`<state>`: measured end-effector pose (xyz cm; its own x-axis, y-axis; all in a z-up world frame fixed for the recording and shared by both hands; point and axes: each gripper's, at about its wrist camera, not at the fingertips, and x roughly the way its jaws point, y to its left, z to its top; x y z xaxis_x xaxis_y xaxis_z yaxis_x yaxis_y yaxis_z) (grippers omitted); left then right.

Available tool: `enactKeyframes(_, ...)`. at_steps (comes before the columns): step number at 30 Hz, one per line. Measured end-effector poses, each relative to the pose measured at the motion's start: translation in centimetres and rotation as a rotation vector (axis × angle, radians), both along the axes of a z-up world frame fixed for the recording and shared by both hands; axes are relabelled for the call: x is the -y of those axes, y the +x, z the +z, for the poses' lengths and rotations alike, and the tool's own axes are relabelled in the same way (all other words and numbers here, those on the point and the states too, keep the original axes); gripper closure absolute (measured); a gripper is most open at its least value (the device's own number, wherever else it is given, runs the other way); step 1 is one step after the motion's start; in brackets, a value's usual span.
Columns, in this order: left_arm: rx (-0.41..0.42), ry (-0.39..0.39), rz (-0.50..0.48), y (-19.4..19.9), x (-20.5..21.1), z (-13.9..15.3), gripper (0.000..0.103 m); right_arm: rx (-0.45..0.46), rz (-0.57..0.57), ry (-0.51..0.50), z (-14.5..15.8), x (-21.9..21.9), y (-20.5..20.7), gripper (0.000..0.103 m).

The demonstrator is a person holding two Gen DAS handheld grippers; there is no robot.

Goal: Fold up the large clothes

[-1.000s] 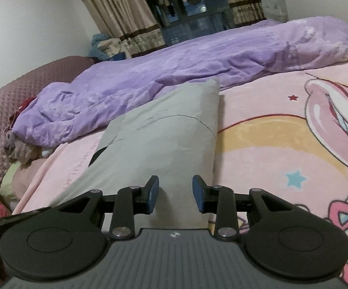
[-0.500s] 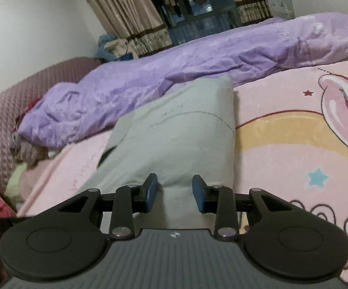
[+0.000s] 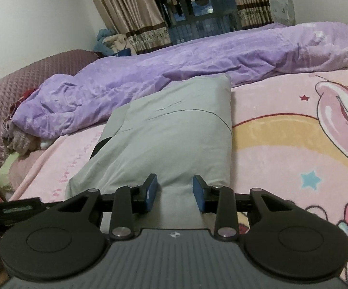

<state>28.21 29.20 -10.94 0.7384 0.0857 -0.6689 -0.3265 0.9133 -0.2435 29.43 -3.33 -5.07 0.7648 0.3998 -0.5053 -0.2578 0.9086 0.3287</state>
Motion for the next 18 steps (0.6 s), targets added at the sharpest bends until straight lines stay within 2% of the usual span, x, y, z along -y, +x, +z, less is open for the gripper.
enactKeyframes(3, -0.041, 0.084, -0.065, 0.6, 1.8, -0.3, 0.026, 0.008, -0.007, -0.013, -0.1, -0.3, -0.2, 0.062)
enactKeyframes(6, -0.057, 0.077, -0.104, 0.8, 2.8, -0.8, 0.026, 0.011, -0.009, -0.017, 0.0, -0.4, -0.3, 0.062)
enactKeyframes(8, -0.059, 0.107, -0.113, 1.3, 3.4, -1.0, 0.026, 0.007, -0.007, -0.007, 0.0, -0.3, -0.3, 0.061)
enactKeyframes(9, -0.064, 0.127, -0.108, 1.6, 3.6, -1.2, 0.033, 0.007, -0.006, -0.004, 0.0, -0.3, -0.4, 0.061)
enactKeyframes(10, -0.069, 0.135, -0.103, 1.9, 3.5, -1.3, 0.052, 0.007, -0.004, -0.006, 0.0, -0.3, -0.4, 0.061)
enactKeyframes(11, -0.066, 0.119, -0.101, 2.1, 3.3, -1.6, 0.063, 0.007, -0.001, -0.009, 0.0, -0.4, -0.4, 0.061)
enactKeyframes(12, -0.065, 0.090, -0.099, 2.3, 3.0, -1.7, 0.084, 0.008, 0.001, -0.011, 0.0, -0.3, -0.4, 0.061)
enactKeyframes(13, -0.071, 0.078, -0.089, 2.5, 3.0, -1.8, 0.089, 0.008, 0.003, -0.013, 0.0, -0.2, -0.3, 0.061)
enactKeyframes(15, -0.071, 0.122, -0.089, 2.8, 3.6, -1.6, 0.095, 0.009, 0.002, -0.020, 0.0, -0.4, -0.3, 0.061)
enactKeyframes(18, -0.040, 0.154, -0.058, 1.8, 4.0, -0.6, 0.097, -0.001, -0.005, -0.054, 0.8, -0.2, -1.2, 0.061)
